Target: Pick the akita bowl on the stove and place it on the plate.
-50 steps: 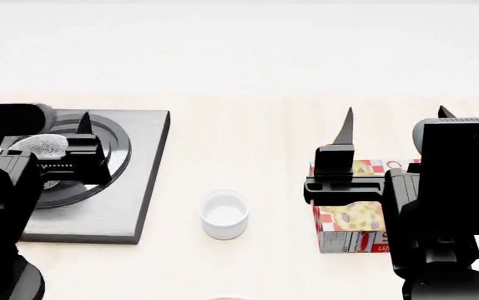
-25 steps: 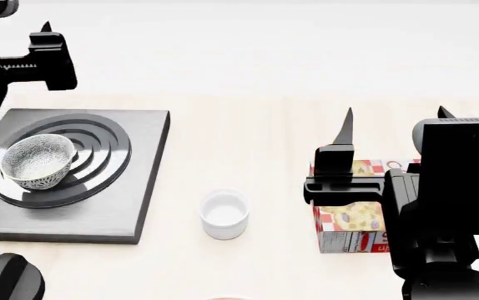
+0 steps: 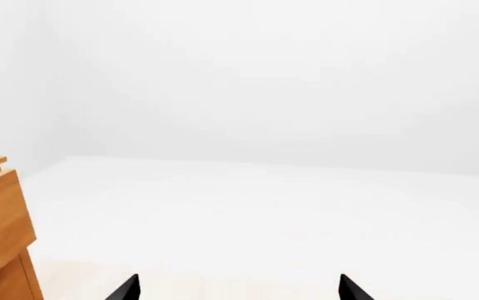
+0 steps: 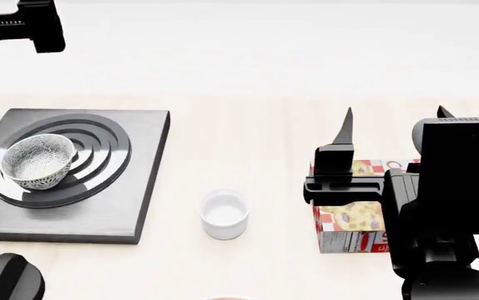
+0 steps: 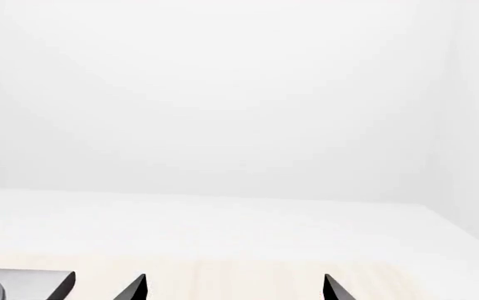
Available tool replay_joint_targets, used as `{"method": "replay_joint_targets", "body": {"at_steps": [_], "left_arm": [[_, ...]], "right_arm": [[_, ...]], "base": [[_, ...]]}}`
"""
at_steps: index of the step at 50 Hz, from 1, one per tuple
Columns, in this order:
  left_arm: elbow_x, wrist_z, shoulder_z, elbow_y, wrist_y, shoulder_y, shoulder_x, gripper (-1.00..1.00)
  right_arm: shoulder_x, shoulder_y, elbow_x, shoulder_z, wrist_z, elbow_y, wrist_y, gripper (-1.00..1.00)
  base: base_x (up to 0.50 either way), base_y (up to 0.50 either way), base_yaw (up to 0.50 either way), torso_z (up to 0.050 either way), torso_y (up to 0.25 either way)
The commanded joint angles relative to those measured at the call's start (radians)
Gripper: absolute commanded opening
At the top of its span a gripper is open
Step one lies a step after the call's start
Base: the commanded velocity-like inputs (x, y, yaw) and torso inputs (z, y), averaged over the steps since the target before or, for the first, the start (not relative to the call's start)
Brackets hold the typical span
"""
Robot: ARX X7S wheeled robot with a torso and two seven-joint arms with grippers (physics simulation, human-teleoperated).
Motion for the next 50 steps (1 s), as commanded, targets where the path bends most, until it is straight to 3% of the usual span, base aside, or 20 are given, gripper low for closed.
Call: {"method": "replay_joint_targets", "body": {"at_steps": [1, 20, 30, 50], "left_arm": [[-0.008, 0.023, 0.008, -0.074, -0.023, -0.035, -0.003, 1.0], [-0.061, 0.03, -0.033, -0.054, -0.046, -0.009, 0.005, 1.0], [-0.037, 0.08, 0.03, -0.034, 0.006, 0.015, -0.013, 1.0], [-0.035, 0.093, 0.045, -0.016, 0.053, 0.022, -0.014, 1.0]], "right_arm": [[0.003, 0.0, 0.004, -0.002, 0.003, 0.004, -0.005, 1.0], [0.006, -0.002, 0.014, -0.001, 0.012, -0.003, -0.001, 1.0], [0.008, 0.002, 0.019, -0.002, 0.015, 0.0, -0.001, 1.0], [0.012, 0.003, 0.028, -0.002, 0.023, 0.0, 0.0, 1.0]], "base": [[0.0, 0.0, 0.0, 0.0, 0.0], [0.0, 0.0, 0.0, 0.0, 0.0], [0.0, 0.0, 0.0, 0.0, 0.0], [0.0, 0.0, 0.0, 0.0, -0.078]]}}
